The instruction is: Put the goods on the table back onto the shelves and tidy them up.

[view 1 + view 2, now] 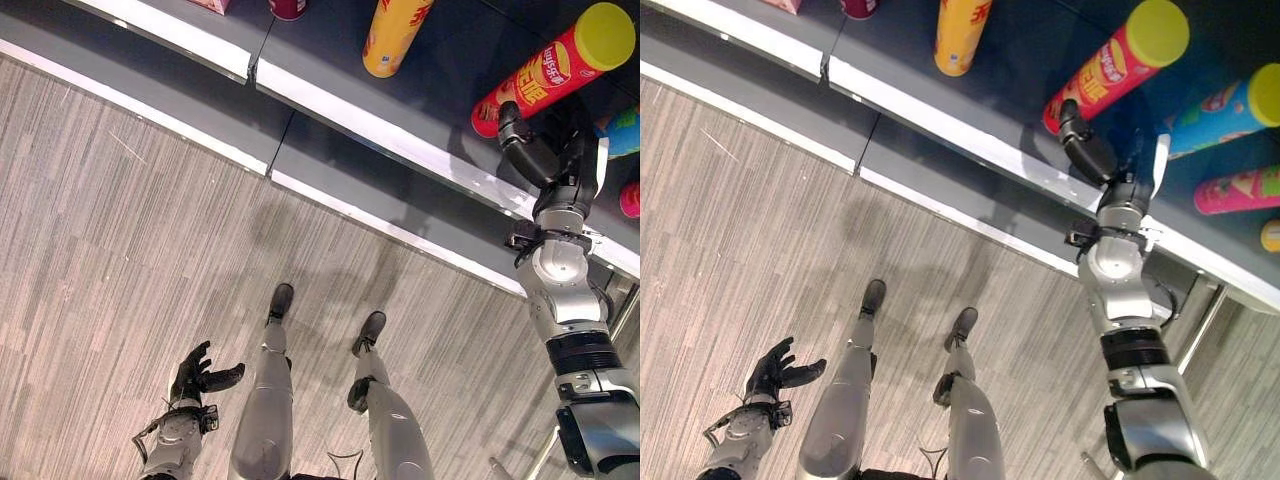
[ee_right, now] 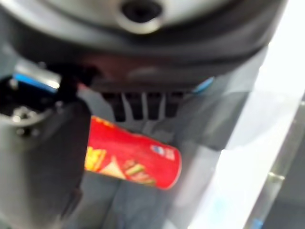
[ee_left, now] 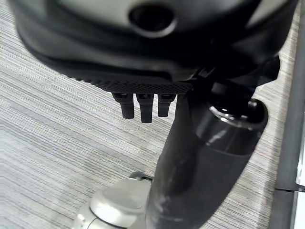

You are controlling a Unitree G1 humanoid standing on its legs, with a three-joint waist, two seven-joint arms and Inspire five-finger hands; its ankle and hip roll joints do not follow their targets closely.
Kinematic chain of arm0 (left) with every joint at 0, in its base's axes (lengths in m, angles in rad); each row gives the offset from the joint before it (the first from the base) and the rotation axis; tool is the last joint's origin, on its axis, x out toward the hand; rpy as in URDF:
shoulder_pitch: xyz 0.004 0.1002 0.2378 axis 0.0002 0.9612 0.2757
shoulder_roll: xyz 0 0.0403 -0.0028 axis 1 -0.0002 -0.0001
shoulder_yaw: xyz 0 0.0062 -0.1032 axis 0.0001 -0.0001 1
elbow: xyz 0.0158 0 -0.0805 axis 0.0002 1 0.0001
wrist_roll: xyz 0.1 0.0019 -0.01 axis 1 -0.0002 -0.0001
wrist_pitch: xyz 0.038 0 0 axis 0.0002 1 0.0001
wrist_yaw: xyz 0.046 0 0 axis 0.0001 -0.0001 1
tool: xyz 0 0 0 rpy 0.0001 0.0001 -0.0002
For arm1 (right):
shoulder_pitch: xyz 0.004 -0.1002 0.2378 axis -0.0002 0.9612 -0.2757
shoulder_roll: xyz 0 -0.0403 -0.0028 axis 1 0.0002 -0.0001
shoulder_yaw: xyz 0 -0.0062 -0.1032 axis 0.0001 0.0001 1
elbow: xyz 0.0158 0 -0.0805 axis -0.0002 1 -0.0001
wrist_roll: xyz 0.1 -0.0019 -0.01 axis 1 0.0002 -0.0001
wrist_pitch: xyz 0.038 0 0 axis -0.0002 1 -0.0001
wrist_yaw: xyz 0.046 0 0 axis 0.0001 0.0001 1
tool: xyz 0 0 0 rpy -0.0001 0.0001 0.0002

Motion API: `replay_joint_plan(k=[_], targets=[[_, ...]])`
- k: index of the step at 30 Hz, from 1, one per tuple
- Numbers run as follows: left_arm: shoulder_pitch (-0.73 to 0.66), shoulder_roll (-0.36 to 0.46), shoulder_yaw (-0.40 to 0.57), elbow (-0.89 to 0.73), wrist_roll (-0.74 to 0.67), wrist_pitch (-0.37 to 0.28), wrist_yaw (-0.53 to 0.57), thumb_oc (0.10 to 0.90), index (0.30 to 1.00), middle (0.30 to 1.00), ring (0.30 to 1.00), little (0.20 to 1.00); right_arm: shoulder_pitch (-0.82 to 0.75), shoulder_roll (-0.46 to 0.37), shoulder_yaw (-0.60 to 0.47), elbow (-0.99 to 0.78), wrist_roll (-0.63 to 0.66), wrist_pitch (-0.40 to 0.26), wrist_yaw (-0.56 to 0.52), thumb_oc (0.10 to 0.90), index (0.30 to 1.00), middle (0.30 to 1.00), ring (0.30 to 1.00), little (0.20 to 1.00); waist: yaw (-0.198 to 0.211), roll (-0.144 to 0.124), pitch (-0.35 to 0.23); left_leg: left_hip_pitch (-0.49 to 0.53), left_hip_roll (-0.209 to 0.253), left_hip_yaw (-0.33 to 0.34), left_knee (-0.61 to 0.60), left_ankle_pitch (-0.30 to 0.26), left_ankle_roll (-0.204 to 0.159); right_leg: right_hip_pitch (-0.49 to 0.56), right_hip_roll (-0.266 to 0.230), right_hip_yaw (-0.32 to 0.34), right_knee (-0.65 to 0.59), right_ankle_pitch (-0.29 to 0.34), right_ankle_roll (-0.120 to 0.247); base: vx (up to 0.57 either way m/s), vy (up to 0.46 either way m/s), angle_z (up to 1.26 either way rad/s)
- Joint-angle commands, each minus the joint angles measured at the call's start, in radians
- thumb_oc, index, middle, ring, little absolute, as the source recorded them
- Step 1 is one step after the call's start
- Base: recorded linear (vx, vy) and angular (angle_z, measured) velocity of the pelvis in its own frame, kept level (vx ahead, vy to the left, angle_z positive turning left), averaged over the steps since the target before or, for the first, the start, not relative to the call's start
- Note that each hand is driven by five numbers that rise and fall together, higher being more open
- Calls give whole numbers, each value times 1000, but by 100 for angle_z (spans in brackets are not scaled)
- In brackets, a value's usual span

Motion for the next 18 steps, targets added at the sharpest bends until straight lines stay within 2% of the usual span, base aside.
replay_joint_plan(k=[1, 18], targets=[[83, 39, -1, 12, -5, -25, 16, 800, 900, 900, 900, 900, -72, -97, -50, -59, -14, -94, -24, 800, 900, 900, 900, 900, -6, 16, -21, 43, 28, -27, -24, -83, -21, 109, -112, -31, 98, -153, 134, 0, 0, 0], [75, 36, -16, 49, -11, -32, 8, 800, 900, 900, 900, 900, -187, -128, 1, 72, 11, -85, -26, 800, 900, 900, 900, 900, 19, 36, -21, 52, 21, -41, -46, -72, -22, 126, -117, -50, 97, -159, 135, 3, -1, 3]])
